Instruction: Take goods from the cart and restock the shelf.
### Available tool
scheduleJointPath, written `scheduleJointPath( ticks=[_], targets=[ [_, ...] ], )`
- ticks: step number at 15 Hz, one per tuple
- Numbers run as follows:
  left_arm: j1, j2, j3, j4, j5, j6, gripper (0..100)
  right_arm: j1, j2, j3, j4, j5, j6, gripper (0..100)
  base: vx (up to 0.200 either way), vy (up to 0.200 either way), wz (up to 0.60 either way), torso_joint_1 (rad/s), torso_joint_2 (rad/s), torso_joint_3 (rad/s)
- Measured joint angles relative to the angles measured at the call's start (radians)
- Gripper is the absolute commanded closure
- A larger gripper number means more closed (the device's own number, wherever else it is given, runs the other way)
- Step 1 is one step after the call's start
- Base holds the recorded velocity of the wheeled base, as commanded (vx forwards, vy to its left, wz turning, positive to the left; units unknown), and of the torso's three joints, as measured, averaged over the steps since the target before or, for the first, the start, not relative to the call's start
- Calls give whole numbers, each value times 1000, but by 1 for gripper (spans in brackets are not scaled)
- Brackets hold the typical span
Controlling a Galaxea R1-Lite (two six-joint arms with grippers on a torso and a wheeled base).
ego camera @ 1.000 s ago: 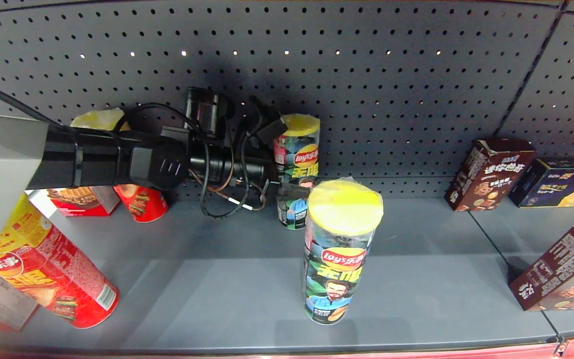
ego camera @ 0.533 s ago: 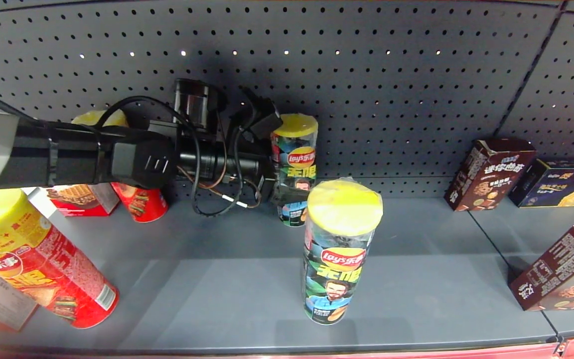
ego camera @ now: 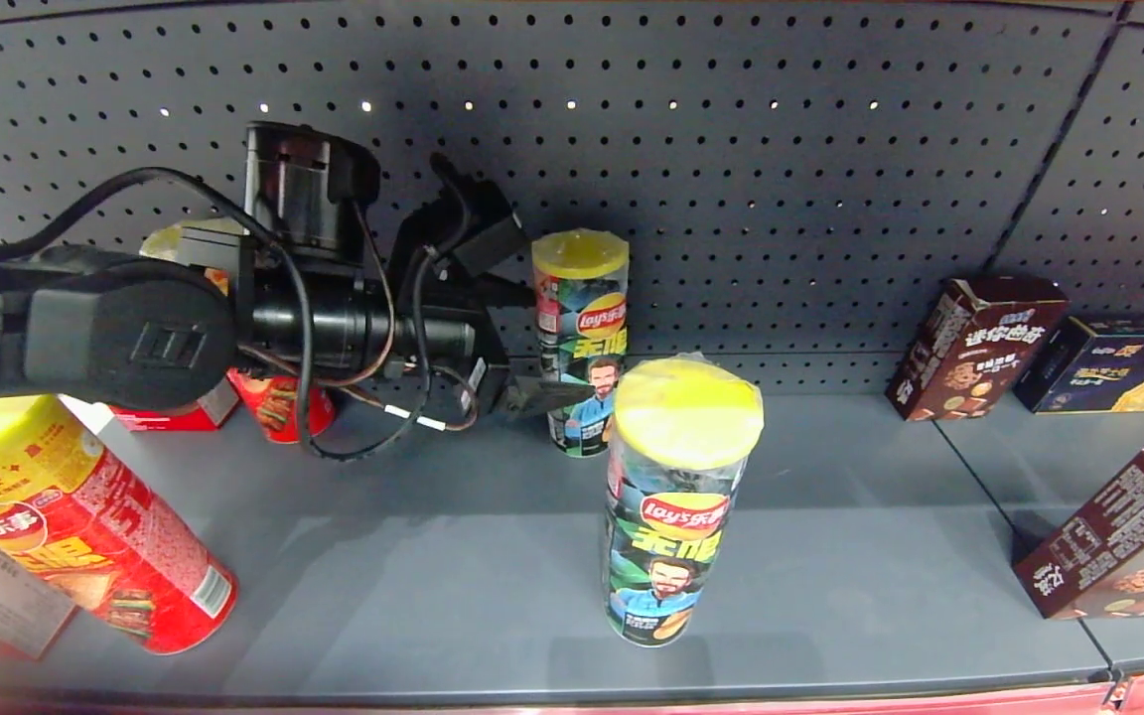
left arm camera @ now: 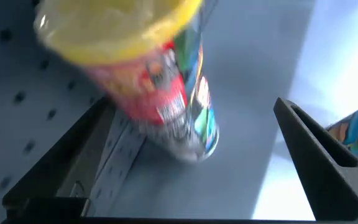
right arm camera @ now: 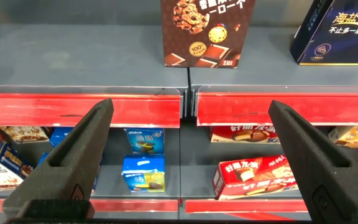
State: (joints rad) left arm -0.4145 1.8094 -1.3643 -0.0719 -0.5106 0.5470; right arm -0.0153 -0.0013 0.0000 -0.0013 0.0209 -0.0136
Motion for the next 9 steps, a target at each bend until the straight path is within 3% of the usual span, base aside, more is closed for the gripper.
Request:
scheduleJointPath(
  ticks=[4, 9],
  targets=[
    [-24, -82, 93, 0, 167, -4, 0, 0, 0, 0, 0, 0, 0, 0, 0, 0, 0, 0, 0, 0],
    [-61, -126, 157, -85, 303, -4, 0, 0, 0, 0, 0, 0, 0, 0, 0, 0, 0, 0, 0, 0]
  ],
)
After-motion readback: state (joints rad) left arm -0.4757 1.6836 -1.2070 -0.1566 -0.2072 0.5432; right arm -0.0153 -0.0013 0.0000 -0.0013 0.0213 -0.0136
